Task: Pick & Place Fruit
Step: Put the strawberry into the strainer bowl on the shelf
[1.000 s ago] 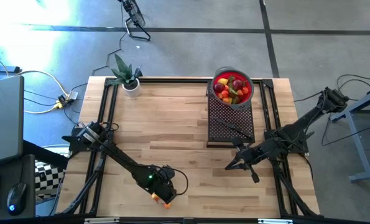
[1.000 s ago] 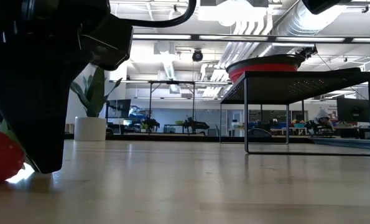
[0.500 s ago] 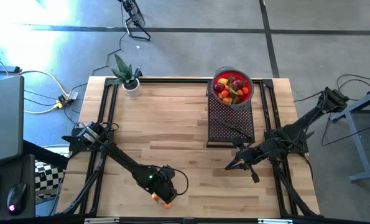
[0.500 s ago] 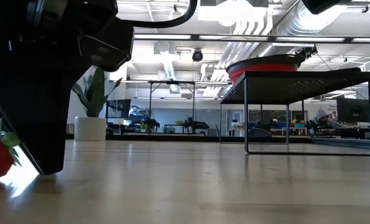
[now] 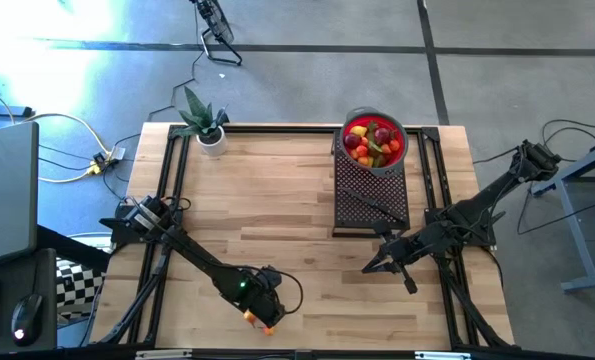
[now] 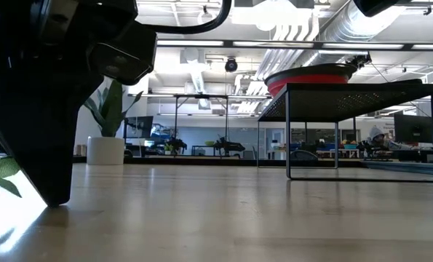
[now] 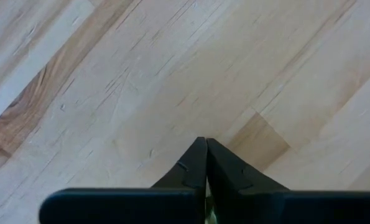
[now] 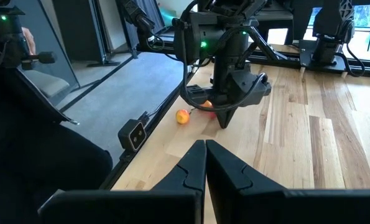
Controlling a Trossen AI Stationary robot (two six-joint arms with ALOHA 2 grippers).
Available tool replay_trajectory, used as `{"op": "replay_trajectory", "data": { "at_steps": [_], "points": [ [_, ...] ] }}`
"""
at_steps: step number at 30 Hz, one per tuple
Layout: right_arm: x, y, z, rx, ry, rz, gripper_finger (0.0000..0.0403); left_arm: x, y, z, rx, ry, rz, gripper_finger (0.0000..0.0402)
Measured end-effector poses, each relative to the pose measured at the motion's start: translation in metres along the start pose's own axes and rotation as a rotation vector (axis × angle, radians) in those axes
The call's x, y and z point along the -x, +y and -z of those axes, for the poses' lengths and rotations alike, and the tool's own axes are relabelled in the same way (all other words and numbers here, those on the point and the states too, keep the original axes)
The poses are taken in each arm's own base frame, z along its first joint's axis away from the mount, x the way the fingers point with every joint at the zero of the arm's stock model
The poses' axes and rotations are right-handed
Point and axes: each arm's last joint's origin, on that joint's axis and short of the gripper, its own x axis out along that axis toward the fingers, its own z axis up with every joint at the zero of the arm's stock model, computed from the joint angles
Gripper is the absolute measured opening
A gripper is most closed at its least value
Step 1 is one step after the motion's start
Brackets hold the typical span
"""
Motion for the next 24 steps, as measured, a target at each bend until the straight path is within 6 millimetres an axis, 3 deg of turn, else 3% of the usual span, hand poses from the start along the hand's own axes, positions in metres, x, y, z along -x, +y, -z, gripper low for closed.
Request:
{"op": "replay_trajectory", "data": {
  "at_steps": [18,24],
  "points": [
    [0.000,0.000,0.002,-0.011,0.021,-0.019,0.0004,0.003,-0.006,-0.001,-0.005,0.001,0.040,0.0000],
    [0.000,0.003,0.003,-0.052,0.042,-0.110,0.0003,0.020,-0.020,-0.020,-0.041,-0.069,0.063,0.0000]
  ]
}}
